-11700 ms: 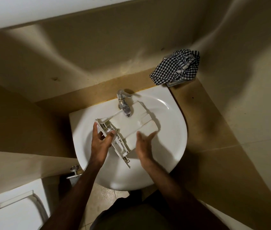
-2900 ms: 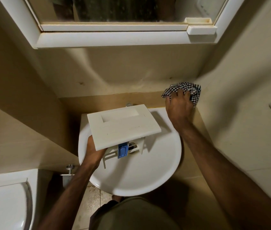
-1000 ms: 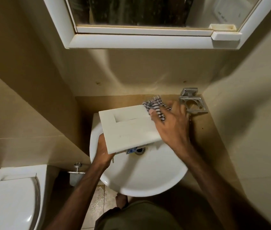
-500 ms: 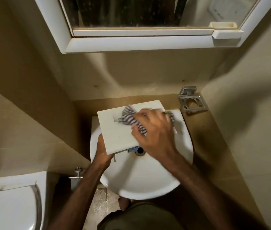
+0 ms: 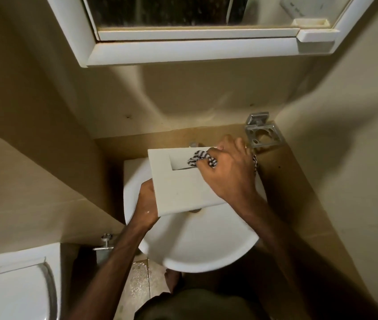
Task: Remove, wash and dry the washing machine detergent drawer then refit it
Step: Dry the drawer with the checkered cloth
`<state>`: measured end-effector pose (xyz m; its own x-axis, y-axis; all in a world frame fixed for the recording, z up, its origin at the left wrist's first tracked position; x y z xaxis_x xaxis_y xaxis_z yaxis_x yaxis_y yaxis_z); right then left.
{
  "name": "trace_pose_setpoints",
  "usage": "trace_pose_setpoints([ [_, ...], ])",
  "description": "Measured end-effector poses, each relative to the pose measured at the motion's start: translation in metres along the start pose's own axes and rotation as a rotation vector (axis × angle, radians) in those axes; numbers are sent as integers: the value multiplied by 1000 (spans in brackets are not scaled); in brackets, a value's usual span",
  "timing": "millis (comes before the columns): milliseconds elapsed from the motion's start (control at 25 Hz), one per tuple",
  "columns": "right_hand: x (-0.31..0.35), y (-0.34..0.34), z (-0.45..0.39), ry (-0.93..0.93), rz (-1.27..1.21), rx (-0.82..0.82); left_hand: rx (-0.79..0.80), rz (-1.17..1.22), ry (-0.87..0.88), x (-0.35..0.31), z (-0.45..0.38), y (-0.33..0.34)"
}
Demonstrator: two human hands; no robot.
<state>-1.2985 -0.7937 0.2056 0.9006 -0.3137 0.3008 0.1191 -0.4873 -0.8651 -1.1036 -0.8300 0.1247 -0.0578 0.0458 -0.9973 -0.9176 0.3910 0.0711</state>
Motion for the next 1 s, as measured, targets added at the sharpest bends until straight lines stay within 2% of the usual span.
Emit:
trace_pose_setpoints([
  [120, 28, -2, 5, -139, -85, 55, 38, -31, 10, -8, 0, -3],
  [200, 19, -2, 6, -188, -192, 74, 56, -50, 22, -13, 0, -2],
  [240, 5, -1, 7, -134, -202, 49, 49, -36, 14, -18, 0, 1],
  [360, -35, 7, 11, 226, -93, -91, 14, -44, -15, -24, -2, 14],
  [440, -26, 16, 11, 285, -45, -96, -25, -74, -41, -22, -8, 17],
  [560, 33, 16, 11, 73, -137, -17, -28, -151, -55, -21, -13, 18],
  [680, 79, 7, 28, -232, -192, 84, -41, -241, 53, -22, -9, 15],
  [760, 78, 5, 43, -384, -174, 76, -51, -258, 1, -16, -5, 7],
  [840, 51, 8, 52, -438, -134, 6, -46, -160, -43, -9, -5, -3],
  [920, 11, 14, 47, -306, -100, -72, -82, -45, -21, -8, -5, -12],
  [1000, -25, 14, 30, -16, -132, -130, -110, -18, -6, -11, -7, -15],
])
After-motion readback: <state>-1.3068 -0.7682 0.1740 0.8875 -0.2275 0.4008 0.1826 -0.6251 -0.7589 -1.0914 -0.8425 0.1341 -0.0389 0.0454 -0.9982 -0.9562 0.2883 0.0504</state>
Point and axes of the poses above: each hand's wrist, its own z-axis away from the middle knuckle, its own y-axis out of the palm, x = y × z, the point moved 2 cm from there along -z, towards the middle knuckle, and after that the axes turned 5 degrees about y, right-handed, at the moved point
